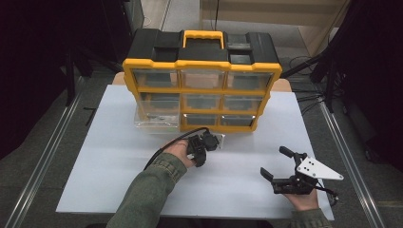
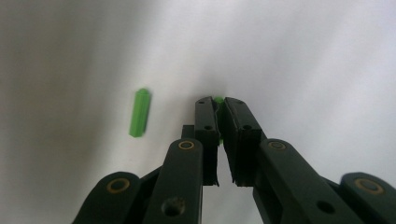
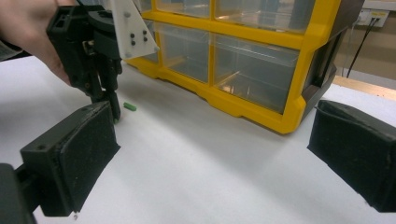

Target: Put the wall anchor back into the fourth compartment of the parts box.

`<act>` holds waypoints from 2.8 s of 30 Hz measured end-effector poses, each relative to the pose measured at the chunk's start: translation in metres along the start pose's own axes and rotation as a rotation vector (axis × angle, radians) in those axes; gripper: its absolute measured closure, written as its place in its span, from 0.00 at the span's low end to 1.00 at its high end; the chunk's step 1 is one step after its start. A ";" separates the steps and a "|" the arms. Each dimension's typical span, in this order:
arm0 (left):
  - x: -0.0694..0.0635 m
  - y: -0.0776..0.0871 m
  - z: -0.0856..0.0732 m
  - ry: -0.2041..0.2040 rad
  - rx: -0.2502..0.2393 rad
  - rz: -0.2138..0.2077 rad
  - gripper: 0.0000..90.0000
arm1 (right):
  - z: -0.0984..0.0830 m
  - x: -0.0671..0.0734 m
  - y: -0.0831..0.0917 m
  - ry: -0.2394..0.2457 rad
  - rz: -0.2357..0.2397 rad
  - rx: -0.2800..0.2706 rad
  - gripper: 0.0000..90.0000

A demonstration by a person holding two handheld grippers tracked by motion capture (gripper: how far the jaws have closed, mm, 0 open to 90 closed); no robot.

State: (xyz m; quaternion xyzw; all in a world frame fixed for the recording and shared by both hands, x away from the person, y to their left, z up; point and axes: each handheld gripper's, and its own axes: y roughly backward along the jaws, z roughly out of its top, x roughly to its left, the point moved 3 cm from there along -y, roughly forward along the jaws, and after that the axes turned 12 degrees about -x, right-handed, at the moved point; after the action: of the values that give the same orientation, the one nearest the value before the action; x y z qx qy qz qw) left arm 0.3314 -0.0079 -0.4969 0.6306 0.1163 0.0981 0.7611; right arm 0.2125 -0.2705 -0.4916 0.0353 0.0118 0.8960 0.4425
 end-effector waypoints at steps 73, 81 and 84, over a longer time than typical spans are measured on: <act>0.065 0.219 -0.042 0.030 -0.059 0.173 0.93 | 0.003 -0.001 0.005 -0.030 -0.019 -0.025 0.01; 0.057 0.221 -0.041 0.026 -0.074 0.216 0.64 | 0.003 -0.001 0.004 -0.029 -0.020 -0.027 0.01; 0.053 0.220 -0.040 0.030 -0.067 0.223 0.43 | 0.003 -0.001 0.004 -0.028 -0.021 -0.027 0.01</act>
State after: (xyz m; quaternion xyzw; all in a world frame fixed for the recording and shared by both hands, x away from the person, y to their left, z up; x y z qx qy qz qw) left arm 0.3694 0.0860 -0.2903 0.6123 0.0534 0.1953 0.7643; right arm 0.2098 -0.2741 -0.4887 0.0420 -0.0060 0.8909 0.4523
